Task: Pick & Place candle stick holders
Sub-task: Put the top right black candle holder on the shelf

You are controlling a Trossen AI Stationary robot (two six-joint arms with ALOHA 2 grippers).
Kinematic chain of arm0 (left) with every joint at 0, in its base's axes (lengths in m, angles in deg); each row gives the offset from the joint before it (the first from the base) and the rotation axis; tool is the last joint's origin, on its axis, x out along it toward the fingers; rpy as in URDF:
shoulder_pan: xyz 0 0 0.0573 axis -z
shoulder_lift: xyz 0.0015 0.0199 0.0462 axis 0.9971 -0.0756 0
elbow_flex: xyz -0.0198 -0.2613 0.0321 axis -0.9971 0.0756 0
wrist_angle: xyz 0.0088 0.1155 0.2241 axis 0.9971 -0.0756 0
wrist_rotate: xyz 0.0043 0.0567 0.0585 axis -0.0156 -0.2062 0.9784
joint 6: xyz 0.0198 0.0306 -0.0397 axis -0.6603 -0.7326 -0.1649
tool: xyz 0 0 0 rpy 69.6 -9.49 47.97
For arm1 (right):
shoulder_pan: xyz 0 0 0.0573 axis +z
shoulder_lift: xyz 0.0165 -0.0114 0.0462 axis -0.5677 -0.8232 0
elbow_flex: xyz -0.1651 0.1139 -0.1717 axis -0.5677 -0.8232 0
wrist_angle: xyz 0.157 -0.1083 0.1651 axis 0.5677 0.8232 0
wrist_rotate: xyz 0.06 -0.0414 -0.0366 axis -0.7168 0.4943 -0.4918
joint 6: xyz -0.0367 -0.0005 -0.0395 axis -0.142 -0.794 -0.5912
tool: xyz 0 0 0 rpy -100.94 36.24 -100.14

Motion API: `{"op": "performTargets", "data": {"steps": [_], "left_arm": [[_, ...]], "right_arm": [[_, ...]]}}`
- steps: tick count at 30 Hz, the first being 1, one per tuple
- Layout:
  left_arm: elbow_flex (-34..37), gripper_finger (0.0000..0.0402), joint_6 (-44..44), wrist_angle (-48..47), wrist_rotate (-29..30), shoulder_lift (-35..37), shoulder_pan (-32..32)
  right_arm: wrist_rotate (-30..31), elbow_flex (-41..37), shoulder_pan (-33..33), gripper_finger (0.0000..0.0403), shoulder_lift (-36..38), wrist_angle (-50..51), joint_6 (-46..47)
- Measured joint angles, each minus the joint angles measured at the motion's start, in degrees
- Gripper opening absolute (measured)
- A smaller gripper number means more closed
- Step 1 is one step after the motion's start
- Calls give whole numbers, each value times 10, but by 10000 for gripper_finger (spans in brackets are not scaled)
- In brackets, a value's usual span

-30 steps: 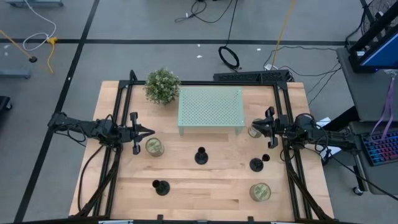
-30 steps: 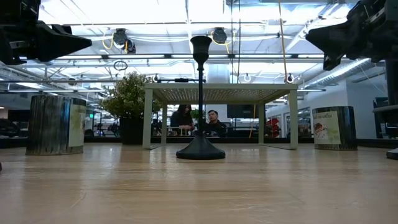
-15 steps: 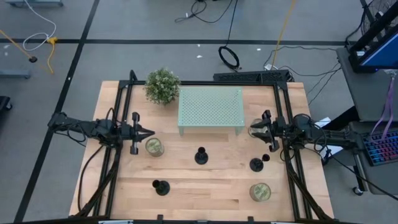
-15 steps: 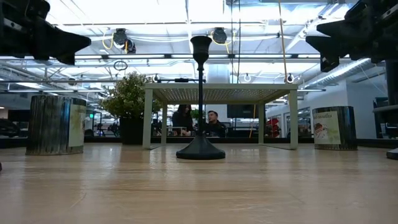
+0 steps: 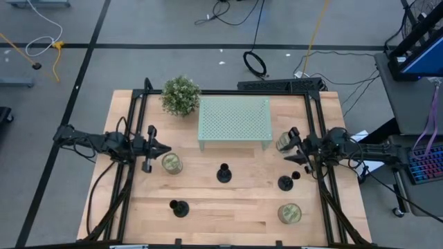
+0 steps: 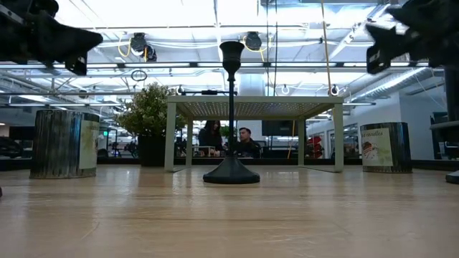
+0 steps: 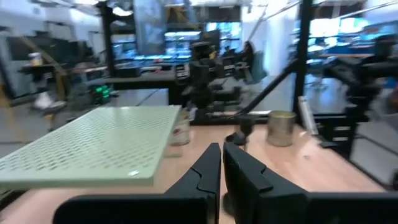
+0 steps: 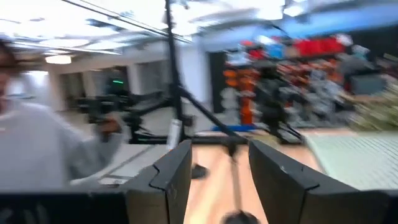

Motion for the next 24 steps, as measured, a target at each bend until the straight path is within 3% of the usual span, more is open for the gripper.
{"op": "performTargets", "data": {"steps": [6,15,24], "left_arm": [[0,59,-1,76,-19,-40,0],[0,158,-4,205,-19,-139,0],[0,177,-5,266,16,-175,0]], "right_arm": [[-121,0,3,163,-17,-80,4],[-122,0,69,211,-80,-91,-5],[-136,0,138,236,-162,-86,-81]]}}
